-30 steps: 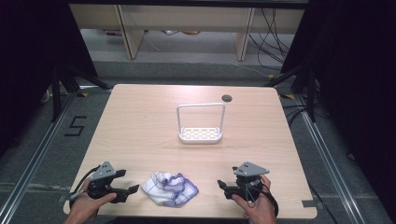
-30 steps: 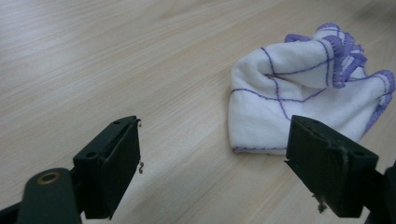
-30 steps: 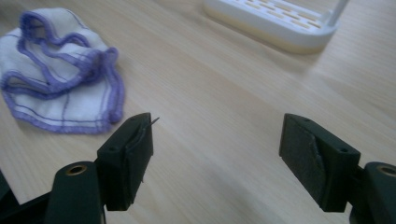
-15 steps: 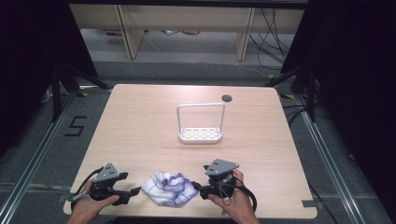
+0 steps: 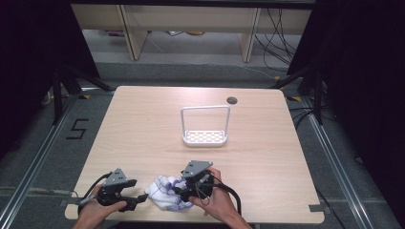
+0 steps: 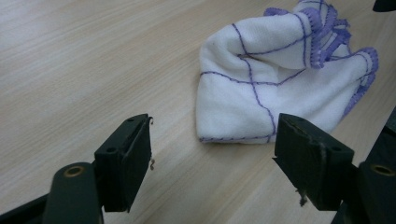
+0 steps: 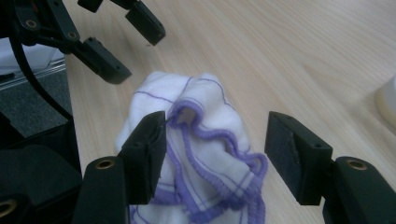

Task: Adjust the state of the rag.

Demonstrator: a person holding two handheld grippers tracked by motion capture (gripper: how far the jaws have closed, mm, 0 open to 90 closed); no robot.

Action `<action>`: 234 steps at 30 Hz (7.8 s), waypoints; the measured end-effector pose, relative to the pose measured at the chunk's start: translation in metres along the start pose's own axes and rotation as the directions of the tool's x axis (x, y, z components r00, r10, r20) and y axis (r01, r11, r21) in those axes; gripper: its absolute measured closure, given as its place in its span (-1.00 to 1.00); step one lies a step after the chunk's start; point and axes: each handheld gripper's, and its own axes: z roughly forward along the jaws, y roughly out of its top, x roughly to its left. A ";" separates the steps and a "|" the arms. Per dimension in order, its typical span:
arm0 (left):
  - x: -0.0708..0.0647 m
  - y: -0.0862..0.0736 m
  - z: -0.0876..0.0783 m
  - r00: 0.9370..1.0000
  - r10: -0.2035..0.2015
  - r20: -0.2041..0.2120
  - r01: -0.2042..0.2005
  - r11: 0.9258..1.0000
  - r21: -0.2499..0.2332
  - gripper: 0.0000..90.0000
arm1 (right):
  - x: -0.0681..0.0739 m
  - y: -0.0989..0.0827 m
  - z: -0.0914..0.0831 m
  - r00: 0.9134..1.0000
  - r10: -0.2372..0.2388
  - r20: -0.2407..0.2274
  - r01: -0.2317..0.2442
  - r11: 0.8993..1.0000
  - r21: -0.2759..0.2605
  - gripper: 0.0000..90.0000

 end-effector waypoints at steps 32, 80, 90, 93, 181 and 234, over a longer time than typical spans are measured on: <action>-0.011 0.011 0.015 0.986 0.159 0.045 -0.158 0.987 -0.025 0.83 | 0.004 0.011 0.018 0.996 -0.083 -0.025 0.083 0.996 0.018 0.87; -0.051 0.068 0.059 0.966 0.190 0.175 -0.190 0.982 -0.020 -0.16 | -0.034 -0.056 -0.069 0.971 0.144 0.190 -0.165 0.981 0.097 -0.01; -0.070 0.071 0.084 0.955 0.254 0.156 -0.255 0.967 -0.013 0.33 | -0.042 -0.070 -0.047 0.981 0.109 0.161 -0.138 0.973 0.183 0.71; -0.068 0.073 0.086 0.950 0.272 0.151 -0.270 0.962 -0.034 0.88 | -0.043 -0.061 -0.051 0.985 0.019 0.171 -0.043 0.989 0.139 0.93; -0.057 0.053 0.080 0.981 0.175 0.084 -0.184 0.976 0.115 -0.04 | -0.071 -0.030 -0.052 0.966 0.126 0.223 -0.150 0.985 0.091 0.06; 0.002 0.091 0.085 0.948 0.291 0.130 -0.313 0.928 0.201 0.70 | -0.087 -0.079 -0.088 0.920 0.250 0.302 -0.299 0.945 0.130 0.24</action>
